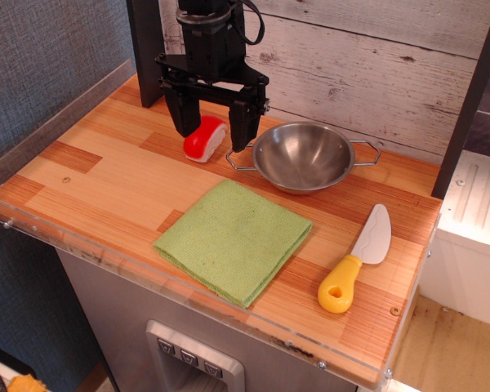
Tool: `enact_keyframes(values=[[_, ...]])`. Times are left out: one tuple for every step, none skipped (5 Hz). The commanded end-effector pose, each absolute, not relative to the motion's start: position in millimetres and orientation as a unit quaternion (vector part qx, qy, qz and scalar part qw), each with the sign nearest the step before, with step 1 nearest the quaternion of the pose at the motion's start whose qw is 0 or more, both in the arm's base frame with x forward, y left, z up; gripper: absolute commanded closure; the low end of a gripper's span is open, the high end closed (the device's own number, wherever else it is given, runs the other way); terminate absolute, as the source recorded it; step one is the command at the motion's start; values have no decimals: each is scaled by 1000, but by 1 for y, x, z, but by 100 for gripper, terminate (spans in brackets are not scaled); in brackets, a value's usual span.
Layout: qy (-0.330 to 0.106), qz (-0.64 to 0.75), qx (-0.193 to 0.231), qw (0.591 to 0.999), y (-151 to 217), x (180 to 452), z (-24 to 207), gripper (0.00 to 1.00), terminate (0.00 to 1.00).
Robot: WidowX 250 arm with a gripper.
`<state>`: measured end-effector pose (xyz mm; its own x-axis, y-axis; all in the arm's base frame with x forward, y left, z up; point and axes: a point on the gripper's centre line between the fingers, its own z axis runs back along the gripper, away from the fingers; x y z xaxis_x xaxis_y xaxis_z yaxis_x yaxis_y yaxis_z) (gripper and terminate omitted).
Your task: Move the green cloth towards the left of the table.
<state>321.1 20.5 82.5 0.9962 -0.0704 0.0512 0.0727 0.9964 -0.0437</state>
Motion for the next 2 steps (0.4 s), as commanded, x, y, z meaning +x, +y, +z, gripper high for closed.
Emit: enact_keyframes(values=[[-25, -36, -23, 999, 20, 321, 82, 0, 0], [-6, -54, -17, 998, 5, 315, 66, 0, 0]])
